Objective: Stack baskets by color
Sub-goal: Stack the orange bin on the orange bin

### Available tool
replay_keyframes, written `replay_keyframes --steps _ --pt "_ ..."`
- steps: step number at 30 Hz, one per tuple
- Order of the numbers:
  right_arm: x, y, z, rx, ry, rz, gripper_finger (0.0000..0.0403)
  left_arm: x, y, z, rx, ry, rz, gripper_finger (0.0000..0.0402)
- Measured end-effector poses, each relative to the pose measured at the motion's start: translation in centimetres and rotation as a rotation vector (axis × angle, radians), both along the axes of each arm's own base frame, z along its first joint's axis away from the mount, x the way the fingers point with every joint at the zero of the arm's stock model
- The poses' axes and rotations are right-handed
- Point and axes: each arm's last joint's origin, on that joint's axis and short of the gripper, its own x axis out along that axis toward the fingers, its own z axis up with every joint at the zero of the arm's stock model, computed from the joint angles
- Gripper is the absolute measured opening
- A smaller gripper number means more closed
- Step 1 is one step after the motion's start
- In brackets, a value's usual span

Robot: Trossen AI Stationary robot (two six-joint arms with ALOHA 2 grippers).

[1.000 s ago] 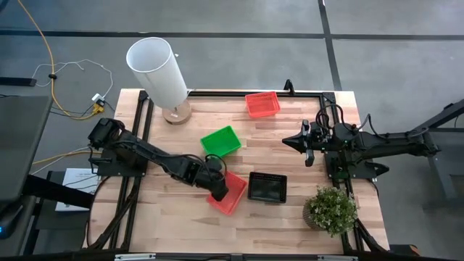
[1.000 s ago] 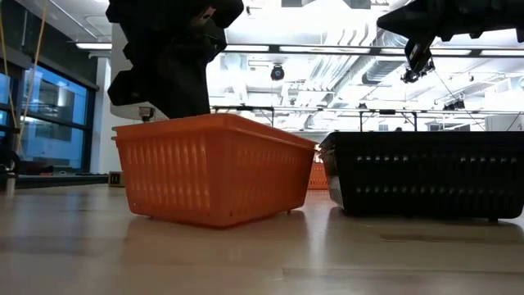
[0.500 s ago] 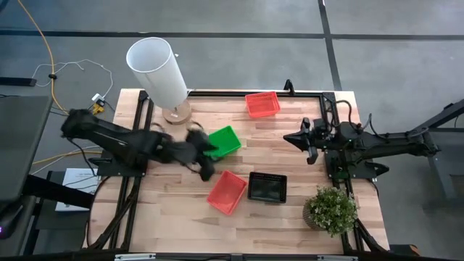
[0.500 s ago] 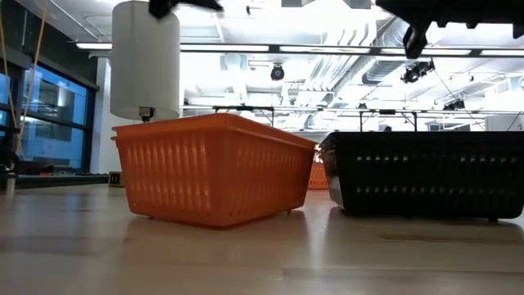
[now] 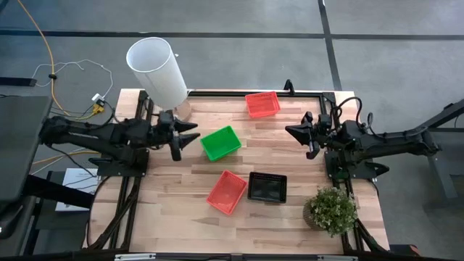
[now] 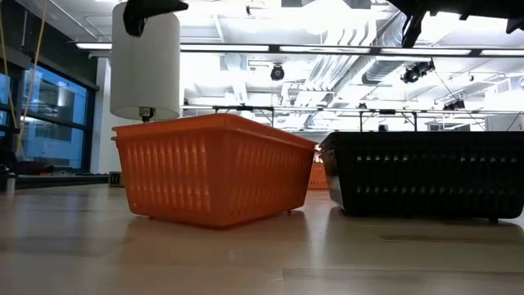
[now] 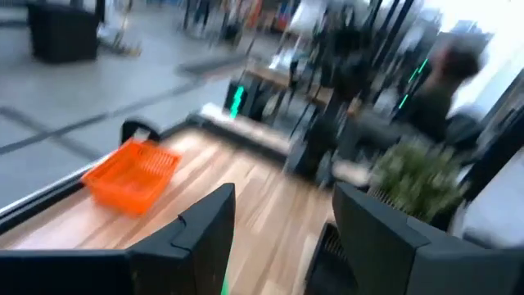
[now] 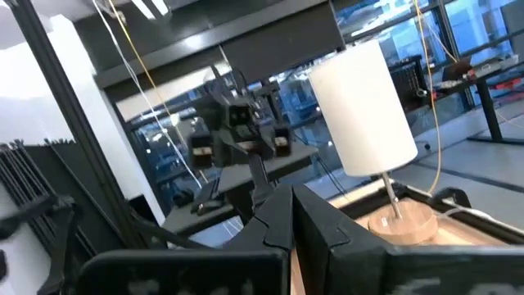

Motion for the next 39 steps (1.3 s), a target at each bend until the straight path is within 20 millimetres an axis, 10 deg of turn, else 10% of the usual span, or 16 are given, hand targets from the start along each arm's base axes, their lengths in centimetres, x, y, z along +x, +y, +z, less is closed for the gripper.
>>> replay_keyframes --steps 21,27,30,39 --pt "0.0 -0.2 -0.1 0.034 0.002 -0.078 0.0 -3.1 0.8 -2.3 0.034 -0.264 -0.036 0.0177" --pt "0.8 -0.6 -0.2 0.257 0.08 -0.175 0.001 -3.0 0.2 -2.3 0.008 -0.273 -0.117 0.0078" --pt "2.1 -1.1 -0.1 0.314 0.262 -0.3 0.004 -2.9 -0.2 -2.3 -0.006 -0.276 -0.135 0.0014" --pt "6.7 -6.8 0.1 0.46 0.73 -0.653 0.0216 -3.0 -0.1 -2.5 0.009 -0.247 -0.044 0.0004"
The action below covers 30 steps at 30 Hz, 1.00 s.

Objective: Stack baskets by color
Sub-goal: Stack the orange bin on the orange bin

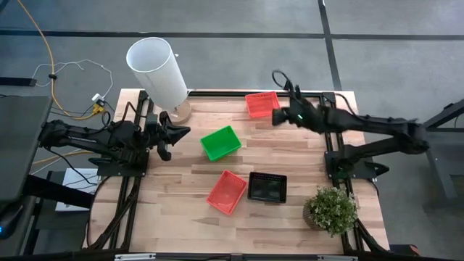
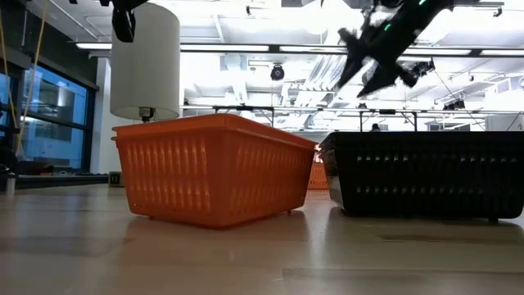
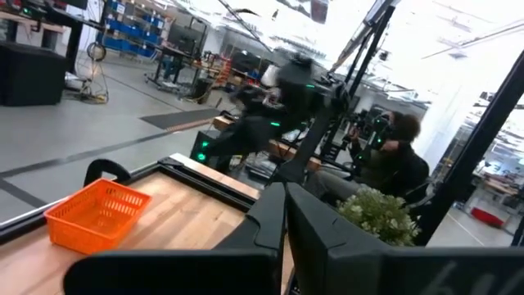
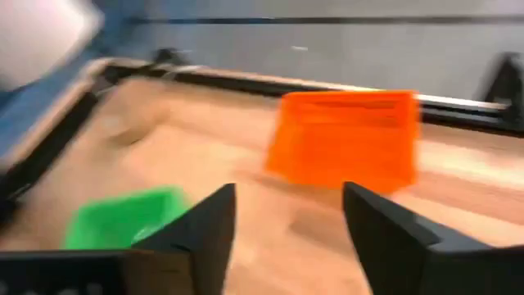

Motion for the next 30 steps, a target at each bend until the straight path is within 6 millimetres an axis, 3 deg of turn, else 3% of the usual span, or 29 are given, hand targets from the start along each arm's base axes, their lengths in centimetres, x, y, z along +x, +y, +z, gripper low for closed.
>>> replay_keyframes --steps 4,8,12,17,24,30 --pt "1.3 -4.2 -2.6 0.078 0.085 -0.188 0.026 0.0 0.0 0.0 0.0 0.001 0.0 0.0001" --pt "2.3 -7.8 -5.5 0.15 0.097 -0.273 0.0267 0.0 0.0 0.0 -0.001 0.001 0.004 0.0001" --pt "3.0 -10.1 -8.4 0.19 0.149 -0.288 0.0268 0.0 0.0 0.0 -0.004 0.002 0.011 0.0" --pt "3.0 -11.6 -11.4 0.227 0.239 -0.35 0.0268 0.0 0.1 0.0 -0.014 -0.001 0.024 0.0" --pt "3.5 -12.1 -13.4 0.241 0.27 -0.359 0.0262 0.0 0.1 0.0 -0.018 -0.003 0.025 0.0" --pt "3.2 -12.6 -13.6 0.248 0.249 -0.42 0.0193 0.0 0.1 0.0 -0.037 -0.01 0.026 0.0"
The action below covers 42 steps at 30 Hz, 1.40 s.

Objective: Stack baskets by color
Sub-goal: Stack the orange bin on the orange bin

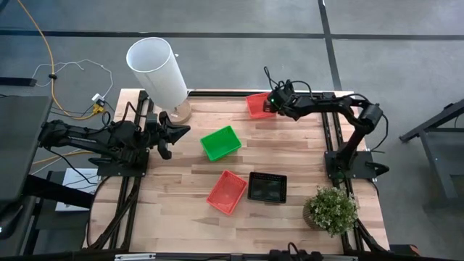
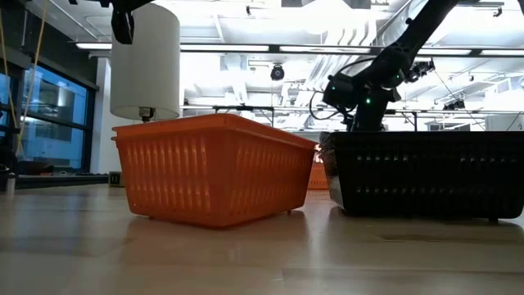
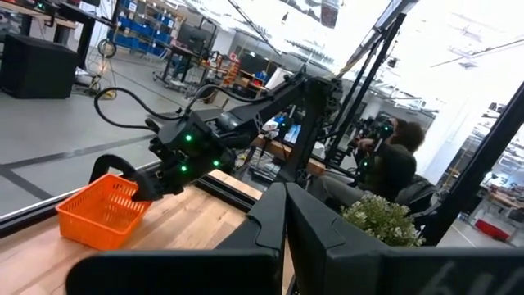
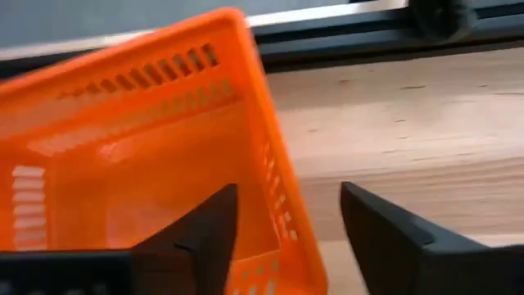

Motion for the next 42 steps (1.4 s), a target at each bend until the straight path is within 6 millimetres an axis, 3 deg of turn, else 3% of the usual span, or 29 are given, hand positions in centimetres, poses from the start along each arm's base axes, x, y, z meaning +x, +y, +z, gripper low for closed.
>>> replay_keyframes --steps 7,10,15,22,28,32,36,42 --pt "-0.4 -0.5 0.3 0.019 -0.006 0.046 0.0016 0.0 0.0 0.0 -0.015 -0.006 -0.001 0.0" --pt "-0.6 -0.2 1.5 0.0 -0.019 0.064 0.0016 0.0 0.0 0.0 -0.018 -0.006 -0.002 0.0" --pt "-1.7 0.9 6.4 -0.129 -0.077 0.142 0.0004 0.0 0.0 0.0 -0.018 -0.003 -0.002 0.0" --pt "-4.8 7.0 14.9 -0.337 -0.196 0.377 0.0001 0.0 0.0 0.0 -0.025 -0.005 -0.003 0.0" --pt "-6.4 13.9 19.0 -0.41 -0.419 0.81 0.0001 0.0 0.0 0.0 -0.024 -0.006 -0.004 0.0" --pt "-6.6 17.6 20.1 -0.459 -0.493 1.014 0.0001 0.0 0.0 0.0 -0.016 -0.003 -0.014 0.0" --pt "-6.3 20.1 19.9 -0.464 -0.514 1.114 0.0 0.0 0.0 0.0 -0.012 -0.001 -0.013 0.0" --pt "-5.7 21.6 14.4 -0.421 -0.596 1.094 0.0 0.0 0.0 0.0 -0.007 0.001 -0.013 0.0"
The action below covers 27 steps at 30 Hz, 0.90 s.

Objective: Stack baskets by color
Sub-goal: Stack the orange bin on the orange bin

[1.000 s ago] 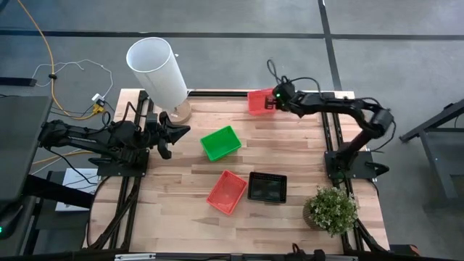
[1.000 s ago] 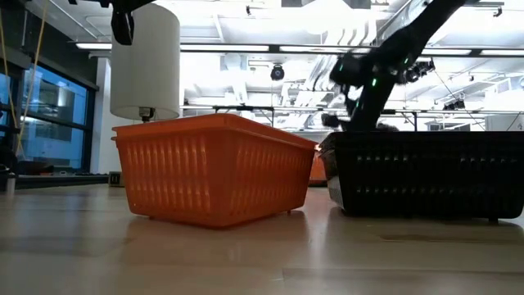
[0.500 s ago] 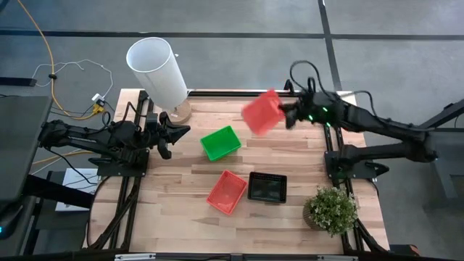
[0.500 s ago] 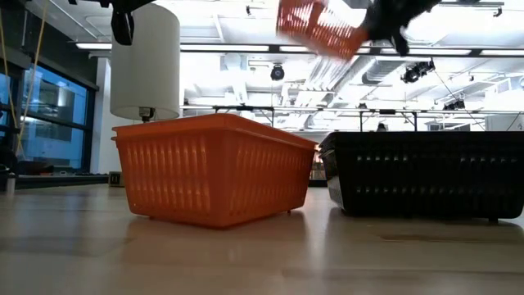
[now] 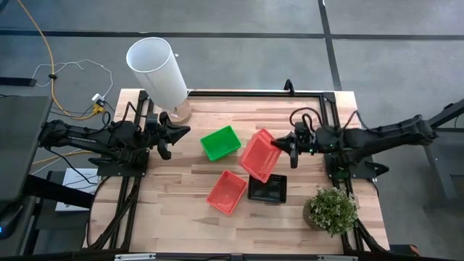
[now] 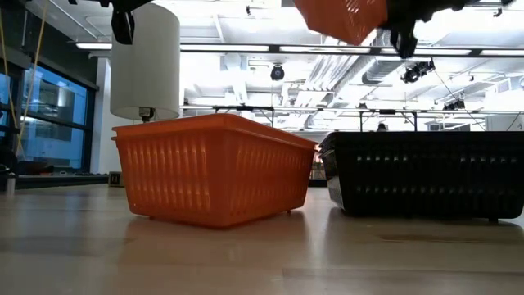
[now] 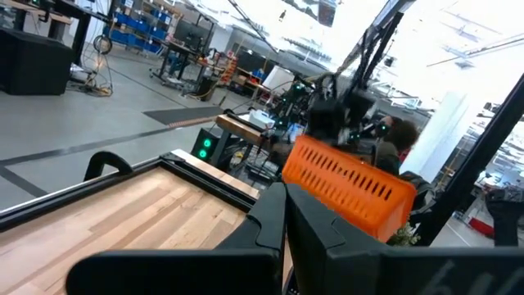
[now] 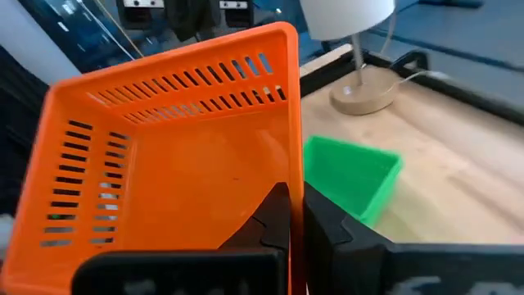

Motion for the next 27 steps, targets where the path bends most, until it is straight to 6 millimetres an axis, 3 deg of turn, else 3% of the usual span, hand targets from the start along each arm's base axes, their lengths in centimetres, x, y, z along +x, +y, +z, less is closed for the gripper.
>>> replay_keyframes --steps 4,8,20,27 --pt "0.1 -0.1 -2.7 0.077 -0.104 0.006 0.0 0.0 0.0 0.0 0.007 0.003 0.001 0.0" --pt "0.1 -0.2 -3.0 0.09 -0.148 0.005 0.0 0.0 0.0 0.0 0.007 0.003 0.005 0.0" --pt "0.7 0.0 -1.1 0.051 -0.151 0.045 0.0 0.0 0.0 0.0 0.007 0.003 0.008 0.0" --pt "4.9 0.8 1.0 0.035 0.111 0.119 0.0 0.0 0.0 0.0 0.007 0.003 0.008 0.0"
